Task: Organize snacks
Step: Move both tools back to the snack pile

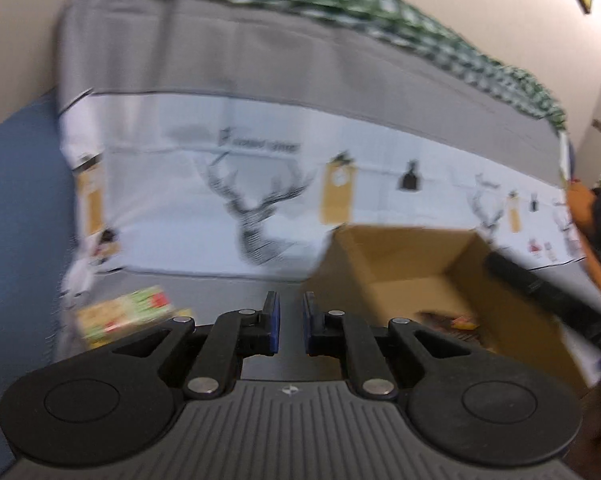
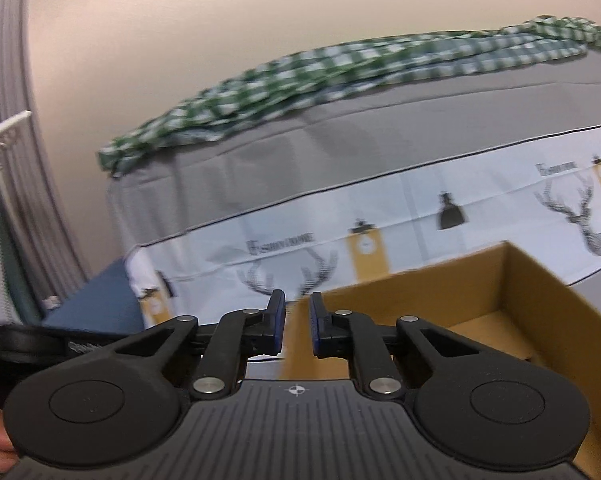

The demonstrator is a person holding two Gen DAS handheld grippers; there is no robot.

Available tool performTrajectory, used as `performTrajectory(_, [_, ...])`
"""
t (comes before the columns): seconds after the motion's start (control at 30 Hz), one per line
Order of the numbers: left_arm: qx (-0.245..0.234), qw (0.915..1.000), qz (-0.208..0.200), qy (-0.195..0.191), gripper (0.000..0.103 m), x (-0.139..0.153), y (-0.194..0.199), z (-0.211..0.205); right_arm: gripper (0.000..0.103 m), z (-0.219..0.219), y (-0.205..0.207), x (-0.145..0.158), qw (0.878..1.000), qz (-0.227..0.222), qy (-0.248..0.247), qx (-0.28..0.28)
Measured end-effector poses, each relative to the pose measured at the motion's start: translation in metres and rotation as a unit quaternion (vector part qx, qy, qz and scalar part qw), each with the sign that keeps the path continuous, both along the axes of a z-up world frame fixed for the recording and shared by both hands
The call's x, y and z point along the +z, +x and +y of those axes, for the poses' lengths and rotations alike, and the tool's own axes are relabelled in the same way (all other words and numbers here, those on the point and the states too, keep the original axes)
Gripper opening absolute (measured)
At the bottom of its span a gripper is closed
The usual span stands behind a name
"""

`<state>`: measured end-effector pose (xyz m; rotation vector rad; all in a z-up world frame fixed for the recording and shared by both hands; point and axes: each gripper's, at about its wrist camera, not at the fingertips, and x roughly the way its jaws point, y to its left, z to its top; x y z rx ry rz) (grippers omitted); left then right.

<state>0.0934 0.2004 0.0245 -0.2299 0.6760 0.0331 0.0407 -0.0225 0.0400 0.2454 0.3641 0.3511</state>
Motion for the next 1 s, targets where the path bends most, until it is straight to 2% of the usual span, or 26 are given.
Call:
performTrajectory(0.03, [0.013,0.9997,0.017,0.008,0.012,-0.006,-0.002,0.011,0.013,0.007,-0.004,0.001,1.0,-0.005,0.004,0.011])
performTrajectory(0.1, [0.035,0.999,0.025,0.011,0.012,-0.01,-0.002,0.03,0.013,0.022,-0.011,0.002,0.999,-0.013,0.009,0.037])
performTrajectory(0.23, [0.063,0.9971,0.04,-0.012,0.012,-0.02,-0.004,0.066,0.013,0.057,-0.026,0.001,0.996,-0.025,0.004,0.091])
performTrajectory(0.37, [0.061,0.9953,0.073,-0.016,0.012,-0.036,0.002,0.078,0.013,0.084,-0.028,-0.008,0.993,-0.002,-0.011,0.12])
performTrajectory(0.47, [0.042,0.9949,0.092,0.005,0.018,-0.049,0.007,0.075,0.013,0.094,-0.021,-0.02,0.991,0.029,-0.027,0.13])
performTrajectory(0.53, [0.033,0.9936,0.105,0.026,0.035,-0.06,0.012,0.071,0.014,0.1,-0.015,-0.03,0.99,0.057,-0.043,0.124])
performTrajectory(0.63, [0.017,0.9908,0.126,0.046,0.049,-0.075,0.016,0.065,0.014,0.104,-0.005,-0.043,0.989,0.092,-0.049,0.109])
performTrajectory(0.73, [0.005,0.986,0.143,0.087,0.059,-0.09,0.019,0.055,0.014,0.106,-0.002,-0.05,0.988,0.106,-0.05,0.098])
performTrajectory(0.83, [-0.013,0.9806,0.158,0.115,0.06,-0.104,0.024,0.045,0.014,0.109,0.0,-0.052,0.988,0.109,-0.053,0.096])
performTrajectory(0.93, [-0.011,0.9759,0.171,0.135,0.06,-0.117,0.026,0.043,0.014,0.108,0.002,-0.054,0.988,0.11,-0.053,0.093])
performTrajectory(0.97, [-0.008,0.9764,0.171,0.131,0.059,-0.12,0.026,0.044,0.014,0.108,0.004,-0.055,0.988,0.112,-0.051,0.094])
performTrajectory(1.0, [-0.005,0.9779,0.168,0.124,0.049,-0.12,0.026,0.045,0.014,0.109,0.004,-0.055,0.988,0.111,-0.052,0.094])
